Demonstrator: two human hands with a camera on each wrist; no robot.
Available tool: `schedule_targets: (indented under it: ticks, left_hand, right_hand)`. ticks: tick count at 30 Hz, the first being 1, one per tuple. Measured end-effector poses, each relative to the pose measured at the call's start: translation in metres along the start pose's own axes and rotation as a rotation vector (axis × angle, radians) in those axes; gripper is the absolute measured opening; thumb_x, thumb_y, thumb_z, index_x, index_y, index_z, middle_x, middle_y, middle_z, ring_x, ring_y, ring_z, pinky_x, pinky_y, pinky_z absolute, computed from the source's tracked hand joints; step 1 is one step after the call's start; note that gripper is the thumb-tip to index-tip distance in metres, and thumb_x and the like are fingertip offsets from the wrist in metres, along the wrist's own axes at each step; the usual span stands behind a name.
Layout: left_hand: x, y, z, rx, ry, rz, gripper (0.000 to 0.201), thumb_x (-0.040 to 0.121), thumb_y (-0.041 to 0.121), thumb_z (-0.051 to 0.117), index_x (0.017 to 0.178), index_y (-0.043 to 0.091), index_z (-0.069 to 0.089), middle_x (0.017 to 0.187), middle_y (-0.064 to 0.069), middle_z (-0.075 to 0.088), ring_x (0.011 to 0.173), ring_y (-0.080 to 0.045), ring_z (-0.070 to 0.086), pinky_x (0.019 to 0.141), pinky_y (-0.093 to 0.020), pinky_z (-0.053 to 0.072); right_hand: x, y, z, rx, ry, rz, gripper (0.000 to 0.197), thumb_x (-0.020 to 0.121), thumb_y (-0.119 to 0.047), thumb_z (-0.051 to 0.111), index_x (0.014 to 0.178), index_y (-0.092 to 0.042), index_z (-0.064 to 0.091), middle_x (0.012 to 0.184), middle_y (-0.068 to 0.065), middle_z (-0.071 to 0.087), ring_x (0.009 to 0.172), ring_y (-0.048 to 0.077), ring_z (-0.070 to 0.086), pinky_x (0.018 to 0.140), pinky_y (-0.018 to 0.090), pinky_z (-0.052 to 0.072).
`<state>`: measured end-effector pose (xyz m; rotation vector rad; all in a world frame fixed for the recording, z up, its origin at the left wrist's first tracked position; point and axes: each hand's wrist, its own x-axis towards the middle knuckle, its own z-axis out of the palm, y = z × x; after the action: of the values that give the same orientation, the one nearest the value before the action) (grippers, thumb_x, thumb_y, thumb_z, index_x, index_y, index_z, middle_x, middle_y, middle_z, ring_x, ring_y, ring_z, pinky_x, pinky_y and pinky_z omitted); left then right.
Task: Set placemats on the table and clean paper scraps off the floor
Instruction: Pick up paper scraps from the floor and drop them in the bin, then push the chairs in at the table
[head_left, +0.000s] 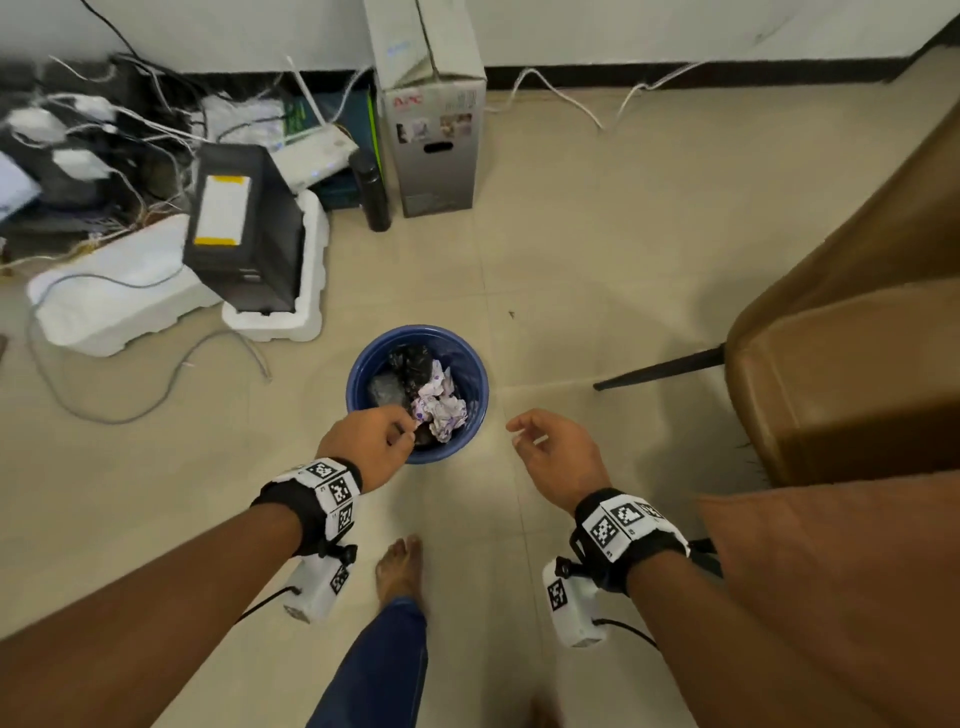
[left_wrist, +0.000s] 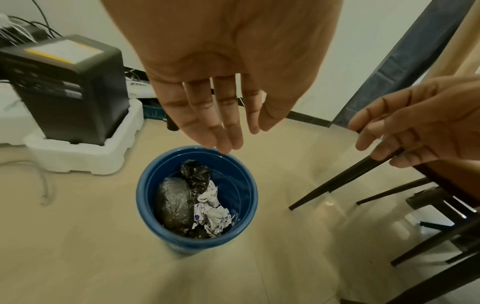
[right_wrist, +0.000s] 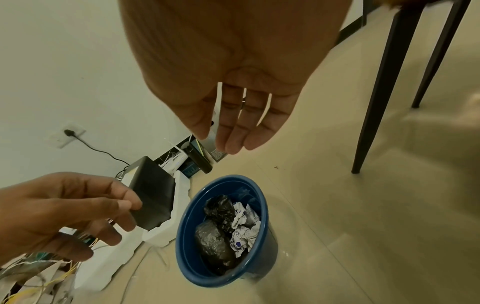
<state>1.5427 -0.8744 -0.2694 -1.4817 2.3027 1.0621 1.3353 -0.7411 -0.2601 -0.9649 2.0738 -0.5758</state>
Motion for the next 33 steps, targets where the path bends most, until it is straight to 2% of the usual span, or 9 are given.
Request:
schedule_targets:
  ticks: [5, 9, 15, 19, 21, 24, 28, 31, 33]
  left_hand:
    - [-0.108, 0.037, -0.010, -0.013, 0.131, 0.003, 0.009, 0.087, 0.031, 0.058, 0.092, 0.030, 0.065, 0.086, 0.006, 0.069, 0.079, -0.021, 0.063, 0.073, -0.032, 0.052]
    - [-0.201, 0.080, 0.012, -0.019, 0.206, -0.011, 0.012, 0.086, 0.031, 0.058, 0.094, 0.029, 0.066, 0.088, 0.004, 0.069, 0.083, -0.022, 0.064, 0.071, -0.029, 0.050]
    - [-0.344, 0.161, 0.071, 0.021, 0.125, 0.059, 0.011, 0.084, 0.028, 0.058, 0.091, 0.027, 0.067, 0.086, 0.005, 0.069, 0.084, -0.022, 0.064, 0.073, -0.029, 0.048]
    - [-0.411, 0.205, 0.102, 0.053, 0.107, 0.155, 0.011, 0.084, 0.030, 0.057, 0.090, 0.028, 0.067, 0.085, 0.005, 0.069, 0.084, -0.022, 0.064, 0.072, -0.030, 0.051]
    - [-0.442, 0.224, 0.119, 0.050, 0.107, 0.211, 0.012, 0.085, 0.029, 0.058, 0.090, 0.026, 0.067, 0.085, 0.004, 0.069, 0.084, -0.022, 0.064, 0.072, -0.029, 0.049]
    - [-0.486, 0.248, 0.150, 0.018, 0.095, 0.295, 0.010, 0.085, 0.027, 0.058, 0.088, 0.025, 0.068, 0.084, 0.003, 0.070, 0.082, -0.021, 0.065, 0.072, -0.029, 0.050]
    - [-0.549, 0.269, 0.211, 0.016, 0.005, 0.431, 0.014, 0.085, 0.028, 0.057, 0.092, 0.024, 0.068, 0.088, 0.005, 0.070, 0.084, -0.019, 0.065, 0.077, -0.032, 0.052]
    - [-0.601, 0.279, 0.260, 0.035, -0.073, 0.539, 0.021, 0.083, 0.026, 0.057, 0.102, 0.024, 0.066, 0.104, 0.003, 0.069, 0.098, -0.018, 0.062, 0.086, -0.034, 0.051]
    - [-0.630, 0.287, 0.288, 0.065, -0.128, 0.593, 0.028, 0.083, 0.025, 0.058, 0.110, 0.023, 0.064, 0.115, 0.002, 0.065, 0.108, -0.019, 0.058, 0.094, -0.034, 0.047]
  right_hand:
    - [-0.093, -0.016, -0.056, -0.035, -0.012, -0.095, 0.013, 0.091, -0.023, 0.059, 0.098, -0.029, 0.068, 0.091, -0.007, 0.066, 0.084, 0.015, 0.064, 0.082, 0.034, 0.053]
    - [-0.183, -0.005, -0.097, -0.078, 0.014, -0.223, 0.015, 0.090, -0.020, 0.059, 0.097, -0.029, 0.069, 0.086, -0.010, 0.065, 0.080, 0.012, 0.062, 0.075, 0.026, 0.047]
    - [-0.346, 0.048, -0.160, -0.161, 0.123, -0.324, 0.021, 0.087, -0.018, 0.059, 0.104, -0.027, 0.068, 0.092, -0.013, 0.060, 0.083, 0.009, 0.058, 0.081, 0.027, 0.046]
    - [-0.434, 0.100, -0.188, -0.286, 0.255, -0.345, 0.028, 0.084, -0.022, 0.061, 0.111, -0.022, 0.065, 0.105, -0.001, 0.059, 0.097, 0.022, 0.054, 0.087, 0.036, 0.045]
    - [-0.478, 0.127, -0.199, -0.321, 0.349, -0.325, 0.032, 0.080, -0.020, 0.062, 0.112, -0.020, 0.065, 0.107, 0.003, 0.059, 0.095, 0.028, 0.054, 0.084, 0.040, 0.047]
    - [-0.542, 0.172, -0.207, -0.342, 0.418, -0.213, 0.033, 0.079, -0.021, 0.062, 0.112, -0.019, 0.065, 0.108, 0.006, 0.059, 0.094, 0.031, 0.055, 0.083, 0.044, 0.048]
    - [-0.638, 0.236, -0.191, -0.345, 0.406, 0.017, 0.032, 0.082, -0.025, 0.061, 0.113, -0.016, 0.065, 0.115, 0.007, 0.056, 0.100, 0.033, 0.051, 0.083, 0.043, 0.048]
    - [-0.711, 0.268, -0.163, -0.411, 0.397, 0.072, 0.032, 0.080, -0.027, 0.064, 0.111, -0.020, 0.064, 0.120, 0.003, 0.052, 0.099, 0.030, 0.052, 0.077, 0.044, 0.051]
    - [-0.749, 0.282, -0.148, -0.470, 0.370, 0.070, 0.036, 0.075, -0.028, 0.062, 0.110, -0.024, 0.063, 0.120, 0.000, 0.053, 0.100, 0.027, 0.055, 0.079, 0.041, 0.052]
